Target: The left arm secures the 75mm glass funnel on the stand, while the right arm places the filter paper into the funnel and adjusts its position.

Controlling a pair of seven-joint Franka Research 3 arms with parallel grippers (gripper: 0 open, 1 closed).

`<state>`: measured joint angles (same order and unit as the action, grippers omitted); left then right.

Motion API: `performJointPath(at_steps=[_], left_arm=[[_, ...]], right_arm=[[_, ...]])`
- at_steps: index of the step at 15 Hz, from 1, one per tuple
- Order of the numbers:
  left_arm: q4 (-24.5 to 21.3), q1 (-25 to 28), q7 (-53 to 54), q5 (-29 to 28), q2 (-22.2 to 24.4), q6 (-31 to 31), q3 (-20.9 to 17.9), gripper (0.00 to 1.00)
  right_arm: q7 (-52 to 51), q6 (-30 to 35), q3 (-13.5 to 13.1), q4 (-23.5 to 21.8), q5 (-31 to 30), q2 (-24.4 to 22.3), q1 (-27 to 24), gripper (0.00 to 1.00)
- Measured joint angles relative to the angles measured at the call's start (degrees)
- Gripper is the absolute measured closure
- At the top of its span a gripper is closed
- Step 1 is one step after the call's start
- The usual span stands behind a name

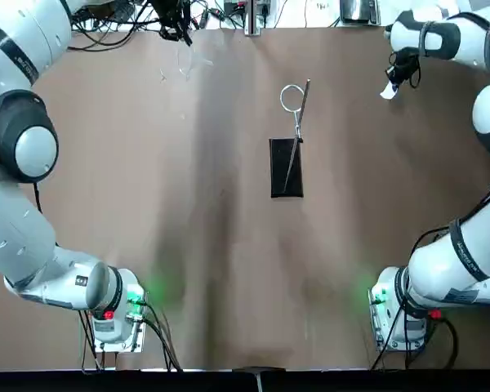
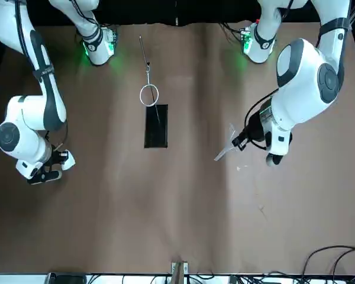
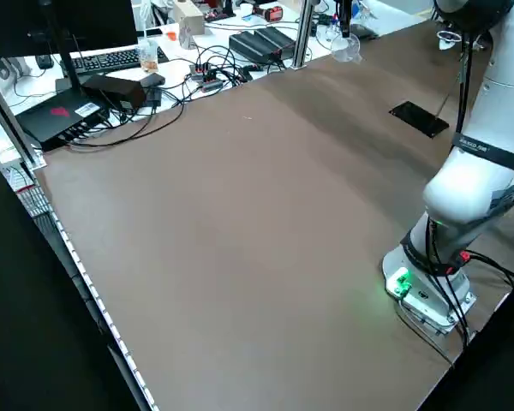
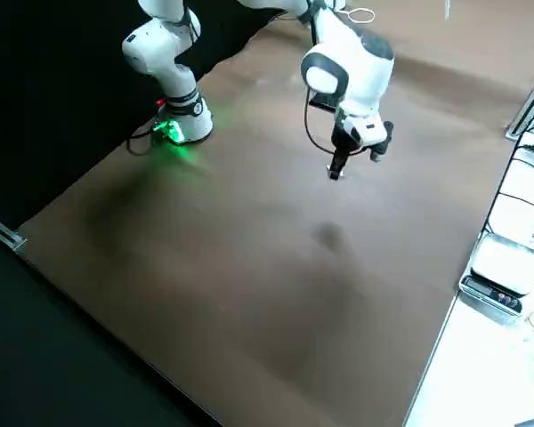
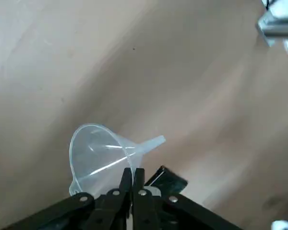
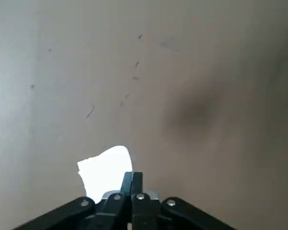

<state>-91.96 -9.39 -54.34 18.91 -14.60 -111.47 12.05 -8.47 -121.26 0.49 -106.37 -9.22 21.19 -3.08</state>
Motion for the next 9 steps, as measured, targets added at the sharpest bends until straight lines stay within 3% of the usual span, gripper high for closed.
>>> performJointPath(at_steps=[4, 9], left_arm=[[0.03, 0.05, 11.60, 0.00, 0.00, 2.59, 0.41, 0.96], [0.04, 0.27, 22.89, 0.00, 0.00, 7.57, 0.57, 0.96]], right_arm=[[0.09, 11.49, 1.09, 4.58, 0.45, -1.94, 1.38, 0.99], [-0.29, 25.71, 1.69, 14.01, 8.39, -2.75, 1.80, 0.99]])
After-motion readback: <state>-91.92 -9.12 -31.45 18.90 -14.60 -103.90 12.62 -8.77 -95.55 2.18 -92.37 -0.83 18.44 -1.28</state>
